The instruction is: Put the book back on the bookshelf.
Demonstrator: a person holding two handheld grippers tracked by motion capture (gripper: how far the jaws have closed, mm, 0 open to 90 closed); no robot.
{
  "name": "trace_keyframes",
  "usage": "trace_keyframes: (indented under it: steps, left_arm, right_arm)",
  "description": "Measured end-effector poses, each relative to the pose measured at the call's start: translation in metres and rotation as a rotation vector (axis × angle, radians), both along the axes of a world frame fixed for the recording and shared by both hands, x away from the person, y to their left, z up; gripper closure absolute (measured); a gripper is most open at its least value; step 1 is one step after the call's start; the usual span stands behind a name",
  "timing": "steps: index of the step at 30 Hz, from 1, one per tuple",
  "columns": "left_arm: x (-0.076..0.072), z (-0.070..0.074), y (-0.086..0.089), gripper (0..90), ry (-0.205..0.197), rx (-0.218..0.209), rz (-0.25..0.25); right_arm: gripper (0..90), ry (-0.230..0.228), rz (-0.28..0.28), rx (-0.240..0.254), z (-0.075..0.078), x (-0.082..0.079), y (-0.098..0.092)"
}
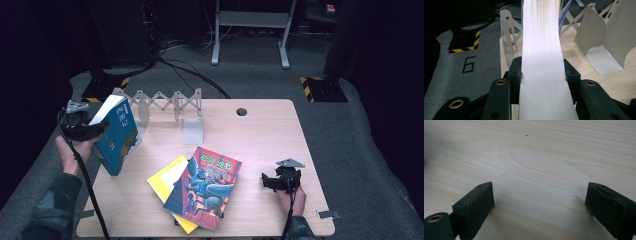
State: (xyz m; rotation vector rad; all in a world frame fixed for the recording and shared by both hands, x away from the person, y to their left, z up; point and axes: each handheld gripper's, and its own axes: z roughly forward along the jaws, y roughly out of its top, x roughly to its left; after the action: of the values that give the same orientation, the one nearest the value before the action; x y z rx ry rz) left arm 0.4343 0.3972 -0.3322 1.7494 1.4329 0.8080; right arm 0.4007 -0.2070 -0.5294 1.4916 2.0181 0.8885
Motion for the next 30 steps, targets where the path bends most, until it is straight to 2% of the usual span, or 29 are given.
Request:
trace_keyframes:
  steps: [3, 5, 9, 15, 21, 27, 30]
  left_arm:
    - [0.005, 0.002, 0.002, 61.2, 0.001, -0.031, 0.006]
    - [0.009, 0.003, 0.002, 61.2, -0.013, -0.047, 0.014]
    - [0.017, 0.003, 0.0, 61.2, -0.02, -0.065, 0.033]
    - [0.03, 0.009, -0.002, 61.3, -0.057, -0.049, 0.069]
    - [0.043, 0.015, -0.001, 61.2, -0.072, -0.056, 0.098]
    - [0.059, 0.013, 0.0, 61.2, -0.095, -0.073, 0.139]
    - [0.066, 0.012, 0.001, 61.2, -0.096, -0.068, 0.154]
  right_arm:
    - [7.9, 0.0, -0.001, 0.003, 0.0, 0.0, 0.0]
    - [7.9, 0.0, 0.0, 0.001, 0.0, 0.0, 0.0]
    - [8.2, -0.001, 0.001, 0.001, 0.0, 0.0, 0.0]
    - [8.3, 0.003, -0.003, 0.006, 0.0, 0.0, 0.0]
    - [8.3, 0.002, -0.002, 0.004, 0.0, 0.0, 0.0]
    - [8.5, 0.003, -0.005, 0.006, 0.0, 0.0, 0.0]
    - [8.5, 0.003, -0.004, 0.006, 0.0, 0.0, 0.0]
